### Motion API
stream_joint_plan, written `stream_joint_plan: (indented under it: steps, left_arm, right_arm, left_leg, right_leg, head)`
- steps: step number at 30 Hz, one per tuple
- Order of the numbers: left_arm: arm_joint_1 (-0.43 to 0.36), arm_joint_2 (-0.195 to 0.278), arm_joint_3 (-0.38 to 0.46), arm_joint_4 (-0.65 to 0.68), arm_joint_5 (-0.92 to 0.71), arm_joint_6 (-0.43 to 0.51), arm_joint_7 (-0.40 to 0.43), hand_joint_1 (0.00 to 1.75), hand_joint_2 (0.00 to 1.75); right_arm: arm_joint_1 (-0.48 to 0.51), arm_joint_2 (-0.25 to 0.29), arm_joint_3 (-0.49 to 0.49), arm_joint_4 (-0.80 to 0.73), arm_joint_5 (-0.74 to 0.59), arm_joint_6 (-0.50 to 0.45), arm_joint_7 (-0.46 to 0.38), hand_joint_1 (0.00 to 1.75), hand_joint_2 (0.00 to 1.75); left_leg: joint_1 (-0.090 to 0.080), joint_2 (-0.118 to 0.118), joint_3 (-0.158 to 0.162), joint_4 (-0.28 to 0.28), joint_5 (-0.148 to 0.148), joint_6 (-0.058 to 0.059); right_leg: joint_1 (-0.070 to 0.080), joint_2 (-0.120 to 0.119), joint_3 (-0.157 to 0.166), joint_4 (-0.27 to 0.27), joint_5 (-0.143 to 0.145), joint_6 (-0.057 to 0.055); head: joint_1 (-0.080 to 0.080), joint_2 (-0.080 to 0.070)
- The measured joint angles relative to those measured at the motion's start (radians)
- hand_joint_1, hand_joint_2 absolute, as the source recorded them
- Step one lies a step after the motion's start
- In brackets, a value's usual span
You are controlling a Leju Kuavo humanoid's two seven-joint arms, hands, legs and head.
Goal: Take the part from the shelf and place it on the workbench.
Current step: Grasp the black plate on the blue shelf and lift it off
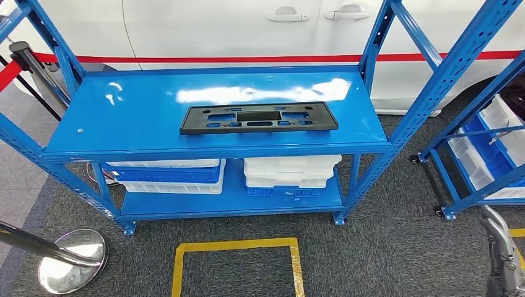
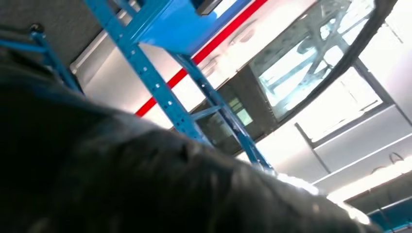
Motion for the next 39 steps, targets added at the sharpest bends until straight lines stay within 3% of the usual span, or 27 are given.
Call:
stream_joint_plan:
  steps: [6, 11, 16, 23, 27, 33, 39]
  left_arm:
    - [-0.006, -0.001, 0.011, 0.005, -0.006, -0.005, 0.014, 0.0, 0.0]
    - [-0.013, 0.0, 0.009, 0.01, -0.04, -0.029, 0.02, 0.0, 0.0]
    - [-0.021, 0.004, -0.019, 0.019, -0.089, -0.059, 0.01, 0.0, 0.0]
    - [-0.03, 0.012, -0.047, 0.027, -0.108, -0.074, 0.004, 0.0, 0.0]
    - [-0.032, 0.019, -0.062, 0.03, -0.111, -0.082, 0.008, 0.0, 0.0]
    - [-0.031, 0.026, -0.078, 0.031, -0.119, -0.087, 0.008, 0.0, 0.0]
    - [-0.03, 0.028, -0.09, 0.031, -0.127, -0.094, 0.005, 0.0, 0.0]
  right_arm:
    - [-0.039, -0.207, 0.235, 0.012, 0.054, -0.194, 0.202, 0.0, 0.0]
    - [-0.194, -0.324, 0.449, 0.138, 0.007, -0.159, 0.334, 0.0, 0.0]
    - [-0.433, -0.332, 0.601, 0.375, 0.007, -0.024, 0.361, 0.0, 0.0]
    - [-0.661, -0.275, 0.665, 0.61, 0.016, 0.112, 0.384, 0.0, 0.0]
    - [-0.774, -0.227, 0.703, 0.724, 0.014, 0.14, 0.398, 0.0, 1.75]
    - [-0.926, -0.151, 0.746, 0.856, -0.002, 0.141, 0.42, 0.0, 1.75]
    - [-1.056, -0.127, 0.748, 0.883, -0.011, 0.146, 0.465, 0.0, 1.75]
  left_leg:
    - [0.0, 0.001, -0.002, 0.0, -0.001, 0.001]
    - [0.0, 0.002, 0.0, 0.0, -0.001, 0.001]
    - [0.001, 0.003, 0.003, 0.0, 0.001, 0.001]
    - [0.001, 0.002, 0.001, 0.001, 0.003, 0.0]
    - [0.001, 0.001, 0.001, 0.001, 0.003, 0.0]
    - [0.001, 0.001, 0.0, 0.001, 0.004, -0.001]
    - [0.001, 0.0, 0.0, 0.001, 0.005, 0.0]
  right_leg:
    - [0.0, 0.001, 0.002, 0.0, 0.0, 0.0]
    - [0.001, 0.002, 0.003, 0.0, 0.001, 0.0]
    - [0.001, 0.002, 0.002, 0.001, 0.002, 0.0]
    - [0.001, 0.003, -0.002, 0.003, 0.003, -0.002]
    - [0.001, 0.0, -0.002, 0.003, 0.003, -0.002]
    - [0.001, 0.0, -0.003, 0.004, 0.003, -0.002]
    - [0.001, 0.0, -0.002, 0.004, 0.003, -0.002]
  head:
    - [0.0, 0.0]
    - [0.0, 0.0]
    - [0.0, 0.0]
    - [0.0, 0.0]
    - [0.0, 0.0]
    - [0.0, 0.0]
    - [0.0, 0.0]
